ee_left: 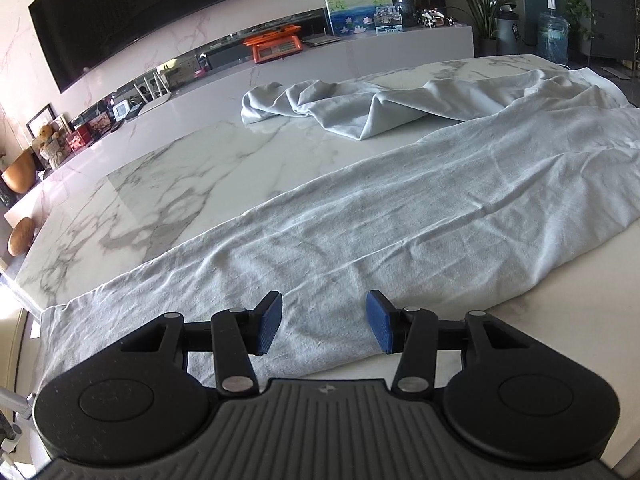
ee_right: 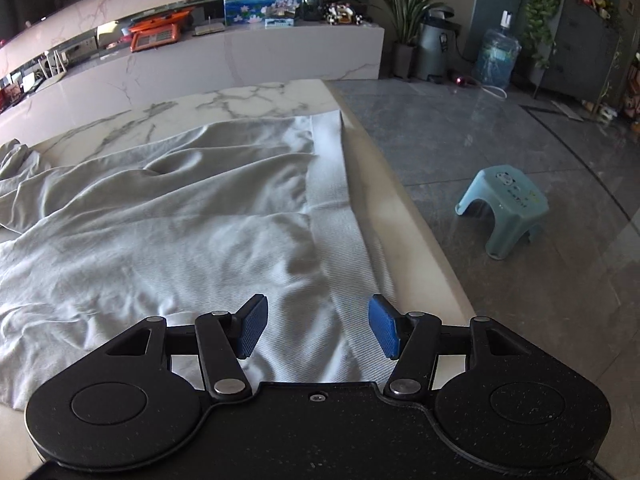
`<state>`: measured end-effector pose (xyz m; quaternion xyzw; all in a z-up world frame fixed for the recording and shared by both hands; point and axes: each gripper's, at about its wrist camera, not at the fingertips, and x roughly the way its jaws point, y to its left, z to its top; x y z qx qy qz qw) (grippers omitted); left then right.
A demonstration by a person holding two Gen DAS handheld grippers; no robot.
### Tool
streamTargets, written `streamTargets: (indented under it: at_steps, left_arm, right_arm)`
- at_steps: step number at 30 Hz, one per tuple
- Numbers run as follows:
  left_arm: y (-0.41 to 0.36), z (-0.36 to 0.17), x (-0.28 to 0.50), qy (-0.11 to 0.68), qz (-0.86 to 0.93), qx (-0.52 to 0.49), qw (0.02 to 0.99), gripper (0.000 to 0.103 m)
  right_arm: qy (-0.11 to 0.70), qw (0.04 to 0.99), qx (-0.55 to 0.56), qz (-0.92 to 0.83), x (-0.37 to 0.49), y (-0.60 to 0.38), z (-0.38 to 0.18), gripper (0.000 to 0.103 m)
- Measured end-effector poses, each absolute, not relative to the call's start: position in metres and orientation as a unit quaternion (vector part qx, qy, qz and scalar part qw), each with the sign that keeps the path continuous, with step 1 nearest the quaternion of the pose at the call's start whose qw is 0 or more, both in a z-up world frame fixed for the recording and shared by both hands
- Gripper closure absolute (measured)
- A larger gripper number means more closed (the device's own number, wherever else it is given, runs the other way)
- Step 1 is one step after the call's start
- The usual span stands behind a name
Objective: Fold clothes
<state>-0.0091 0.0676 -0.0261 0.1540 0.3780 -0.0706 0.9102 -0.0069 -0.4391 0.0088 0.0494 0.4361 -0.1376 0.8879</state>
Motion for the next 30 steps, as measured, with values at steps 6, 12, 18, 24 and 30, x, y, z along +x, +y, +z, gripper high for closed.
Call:
streamTargets:
  at_steps: [6, 12, 18, 24, 30]
  left_arm:
    - [0.084, -0.021, -0.004, 0.398, -0.051, 0.126, 0.907, 0.058]
    - [0.085, -0.021, -0.005, 0.398, -0.057, 0.131, 0.906, 0.058]
    - [0.08, -0.024, -0.005, 0.399, -0.06, 0.143, 0.904, 0.058]
    - [0.085, -0.024, -0.004, 0.404, -0.06, 0.122, 0.905, 0.058]
    - [0.086, -0.024, -0.005, 0.402, -0.062, 0.121, 0.905, 0.058]
  right_arm:
    - [0.467, 0.876, 0.045, -0.106, -0.001, -0.451, -0.001, 0.048]
    - [0.479, 0.872, 0.027, -0.095, 0.005, -0.456, 0.001, 0.049]
    - [0.473, 0.872, 0.081, -0.1, 0.013, -0.487, 0.007, 0.056]
    - [0.479, 0.869, 0.09, -0.082, 0.025, -0.49, 0.004, 0.061]
    - [0.49, 0.865, 0.075, -0.077, 0.038, -0.482, 0.0, 0.067]
